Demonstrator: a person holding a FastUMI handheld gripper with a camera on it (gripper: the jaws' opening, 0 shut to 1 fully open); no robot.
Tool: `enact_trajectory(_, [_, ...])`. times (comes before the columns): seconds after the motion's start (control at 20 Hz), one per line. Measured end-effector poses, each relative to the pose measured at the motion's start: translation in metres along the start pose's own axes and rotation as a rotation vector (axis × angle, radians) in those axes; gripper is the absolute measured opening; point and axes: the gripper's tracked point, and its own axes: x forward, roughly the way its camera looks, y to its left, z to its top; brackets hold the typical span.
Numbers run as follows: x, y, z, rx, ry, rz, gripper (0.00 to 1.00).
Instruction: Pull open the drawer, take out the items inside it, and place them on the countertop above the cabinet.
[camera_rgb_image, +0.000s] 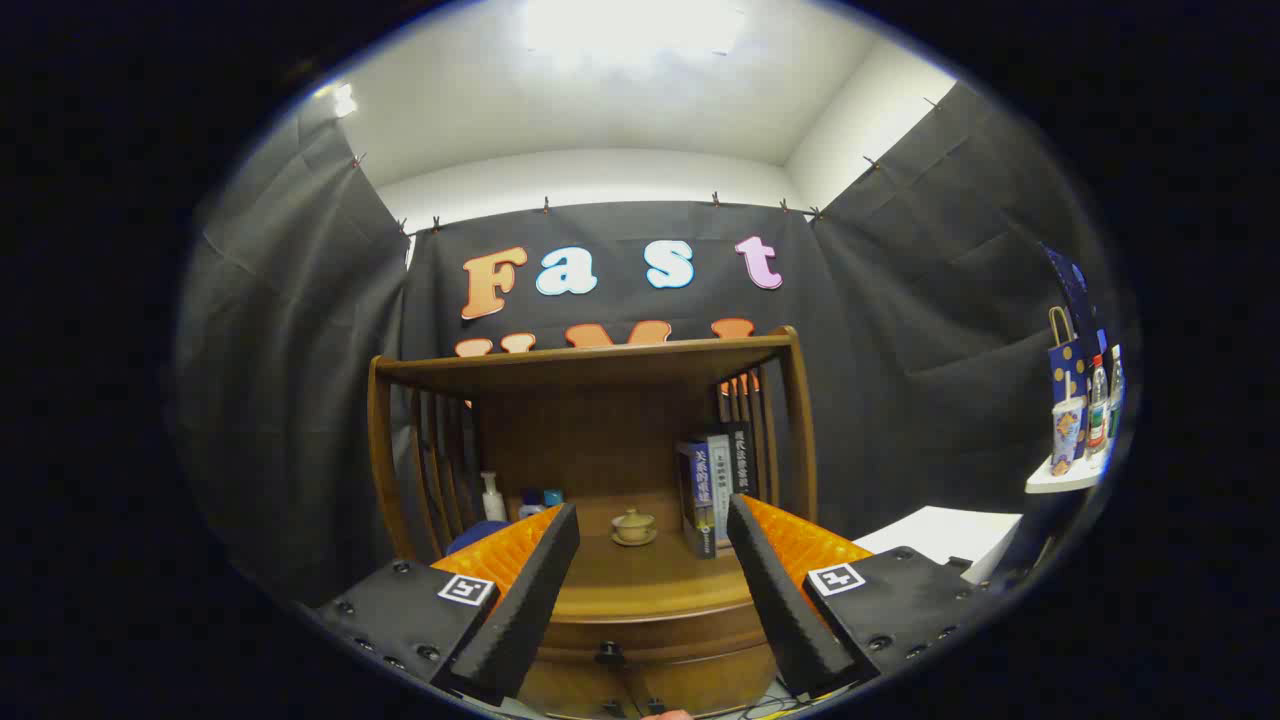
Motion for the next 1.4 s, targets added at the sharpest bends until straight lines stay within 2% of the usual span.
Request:
enact_trajectory(0.2, [-0.005,0.034,-0.024,-0.019,0.051,0.076,0.98])
enact_trajectory(0.3, [-0.014,0.028,-0.034,-0.024,0.059,0.066,0.98])
enact_trajectory(0.5, [-0.021,0.017,-0.035,0.055,0.076,0.061,0.98])
enact_trajectory(0.8, [-0.018,-0.011,-0.037,0.043,0.088,0.021,0.98])
enact_trajectory(1.4, [-0.019,0.005,-0.045,0.014,0.113,0.053,0.98])
